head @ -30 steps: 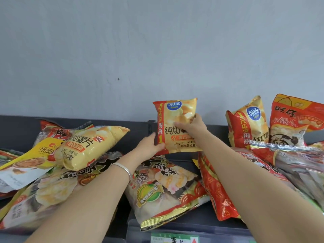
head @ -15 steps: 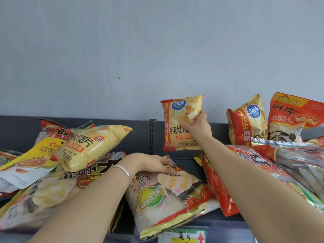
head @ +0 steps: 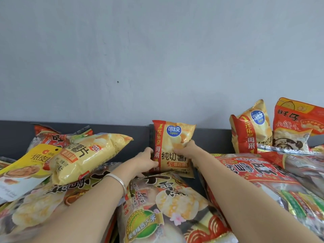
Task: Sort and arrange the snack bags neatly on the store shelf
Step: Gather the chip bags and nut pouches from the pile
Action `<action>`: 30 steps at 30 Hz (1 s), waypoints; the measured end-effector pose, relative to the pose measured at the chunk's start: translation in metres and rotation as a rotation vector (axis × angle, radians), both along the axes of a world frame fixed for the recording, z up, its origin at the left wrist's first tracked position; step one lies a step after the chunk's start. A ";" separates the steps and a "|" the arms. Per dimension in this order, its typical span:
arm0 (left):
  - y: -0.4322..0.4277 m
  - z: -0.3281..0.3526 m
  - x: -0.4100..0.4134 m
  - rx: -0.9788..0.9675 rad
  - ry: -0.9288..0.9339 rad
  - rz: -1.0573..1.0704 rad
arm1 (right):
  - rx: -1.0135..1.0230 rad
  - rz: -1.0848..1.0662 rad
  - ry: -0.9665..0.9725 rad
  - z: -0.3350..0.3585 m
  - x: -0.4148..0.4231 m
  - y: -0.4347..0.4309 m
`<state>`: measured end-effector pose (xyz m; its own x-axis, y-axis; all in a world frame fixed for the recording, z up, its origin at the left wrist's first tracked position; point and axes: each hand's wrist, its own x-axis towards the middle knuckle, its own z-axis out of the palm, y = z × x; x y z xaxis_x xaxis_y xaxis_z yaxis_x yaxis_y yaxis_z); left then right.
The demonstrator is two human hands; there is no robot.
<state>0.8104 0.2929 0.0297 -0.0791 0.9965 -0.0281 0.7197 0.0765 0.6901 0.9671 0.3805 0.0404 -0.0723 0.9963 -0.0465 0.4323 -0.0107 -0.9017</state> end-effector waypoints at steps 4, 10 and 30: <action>0.008 -0.001 0.010 -0.013 0.003 -0.138 | 0.012 -0.052 -0.001 0.006 -0.002 0.006; 0.002 0.007 0.013 0.092 0.092 -0.122 | 0.205 -0.147 -0.103 0.015 -0.007 -0.005; -0.098 0.045 -0.098 0.565 0.614 0.419 | 0.237 0.195 -0.100 0.048 -0.129 -0.102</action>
<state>0.7119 0.1945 0.0745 -0.2757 0.7365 0.6176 0.9602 0.1818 0.2118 0.8378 0.2788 0.0884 -0.2701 0.9479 0.1688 0.4917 0.2865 -0.8223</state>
